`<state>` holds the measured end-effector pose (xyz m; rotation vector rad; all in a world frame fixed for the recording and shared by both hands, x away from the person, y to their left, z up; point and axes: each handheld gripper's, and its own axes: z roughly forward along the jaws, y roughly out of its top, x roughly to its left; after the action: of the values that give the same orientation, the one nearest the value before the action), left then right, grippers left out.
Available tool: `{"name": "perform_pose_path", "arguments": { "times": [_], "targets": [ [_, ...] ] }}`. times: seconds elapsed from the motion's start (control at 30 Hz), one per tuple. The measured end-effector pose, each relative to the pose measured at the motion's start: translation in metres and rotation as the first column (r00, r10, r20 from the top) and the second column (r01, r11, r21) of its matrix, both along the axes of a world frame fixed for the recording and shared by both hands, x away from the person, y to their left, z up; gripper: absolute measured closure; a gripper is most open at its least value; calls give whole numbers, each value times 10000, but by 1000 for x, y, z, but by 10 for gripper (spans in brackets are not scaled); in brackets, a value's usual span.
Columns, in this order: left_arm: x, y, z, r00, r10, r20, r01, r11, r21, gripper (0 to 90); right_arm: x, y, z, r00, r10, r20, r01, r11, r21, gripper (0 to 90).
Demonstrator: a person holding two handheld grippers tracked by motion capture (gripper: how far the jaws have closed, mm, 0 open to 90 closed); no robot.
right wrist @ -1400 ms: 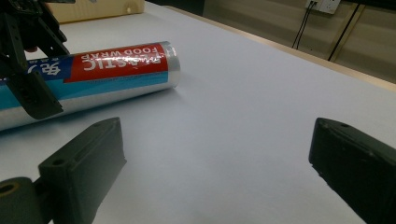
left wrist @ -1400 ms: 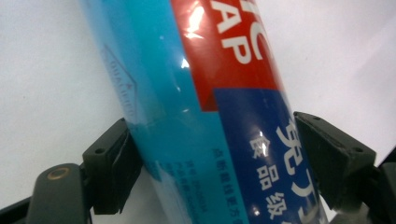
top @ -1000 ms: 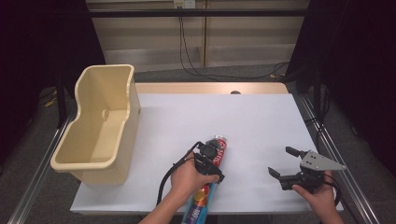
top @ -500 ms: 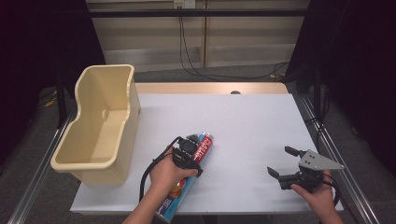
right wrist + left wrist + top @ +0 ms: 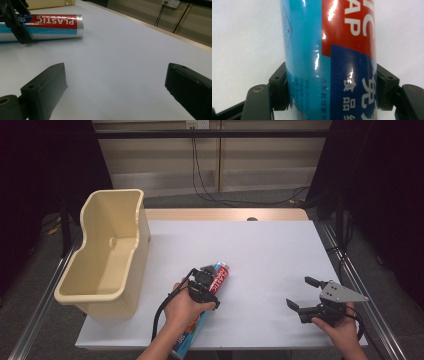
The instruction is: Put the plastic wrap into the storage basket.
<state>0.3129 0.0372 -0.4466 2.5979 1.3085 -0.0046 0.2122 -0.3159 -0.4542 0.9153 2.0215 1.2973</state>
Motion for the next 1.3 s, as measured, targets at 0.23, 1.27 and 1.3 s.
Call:
{"name": "perform_pose_path", "arguments": {
  "times": [0.23,1.27,1.3],
  "targets": [
    [9,22,19,9992,390,-108,-393,9988,-301,322,1,-1,0,10000,17,26,-17,10000,73,30],
    [10,48,-4,9885,1416,539,-1401,9896,-319,309,1,2,0,10000,81,57,-81,10000,16,28],
    [10,47,-4,9880,1424,597,-1415,9898,-192,305,1,2,1,9999,91,58,-91,10000,23,29]
  ]
}}
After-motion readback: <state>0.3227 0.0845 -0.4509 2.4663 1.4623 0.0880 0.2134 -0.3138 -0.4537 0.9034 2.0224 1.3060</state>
